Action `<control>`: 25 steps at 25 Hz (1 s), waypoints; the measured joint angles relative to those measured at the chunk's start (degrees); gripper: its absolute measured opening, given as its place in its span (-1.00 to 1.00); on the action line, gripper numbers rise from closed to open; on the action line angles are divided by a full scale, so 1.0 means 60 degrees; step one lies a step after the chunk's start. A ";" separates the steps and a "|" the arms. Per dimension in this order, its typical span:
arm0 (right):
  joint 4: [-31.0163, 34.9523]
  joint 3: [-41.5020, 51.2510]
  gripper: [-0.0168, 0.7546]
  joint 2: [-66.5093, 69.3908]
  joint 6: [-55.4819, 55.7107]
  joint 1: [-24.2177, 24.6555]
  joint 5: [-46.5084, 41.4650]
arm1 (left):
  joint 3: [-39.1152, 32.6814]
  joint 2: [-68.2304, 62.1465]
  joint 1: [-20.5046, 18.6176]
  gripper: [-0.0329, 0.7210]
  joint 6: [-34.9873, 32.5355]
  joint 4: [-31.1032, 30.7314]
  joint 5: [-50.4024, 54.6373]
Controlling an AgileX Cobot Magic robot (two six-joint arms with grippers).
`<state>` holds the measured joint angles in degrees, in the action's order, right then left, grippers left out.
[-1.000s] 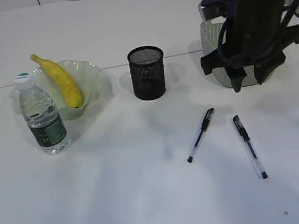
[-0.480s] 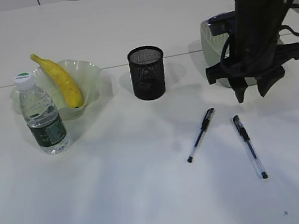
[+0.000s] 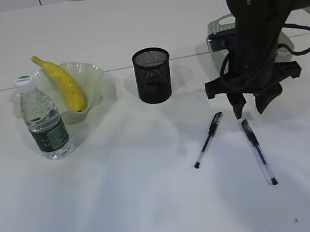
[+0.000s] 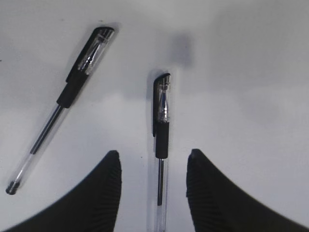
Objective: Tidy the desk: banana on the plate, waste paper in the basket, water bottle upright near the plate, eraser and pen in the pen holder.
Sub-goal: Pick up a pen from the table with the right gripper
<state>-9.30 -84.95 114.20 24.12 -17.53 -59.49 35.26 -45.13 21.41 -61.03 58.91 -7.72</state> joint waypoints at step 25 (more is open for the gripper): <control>0.1430 0.0000 -0.09 0.0397 -0.1942 0.1135 0.0523 | 0.0000 0.0000 0.0000 0.35 0.0000 0.0000 0.0000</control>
<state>-0.72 -84.95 116.58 12.47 -10.72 -56.35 35.26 -45.13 21.41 -61.03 58.91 -7.72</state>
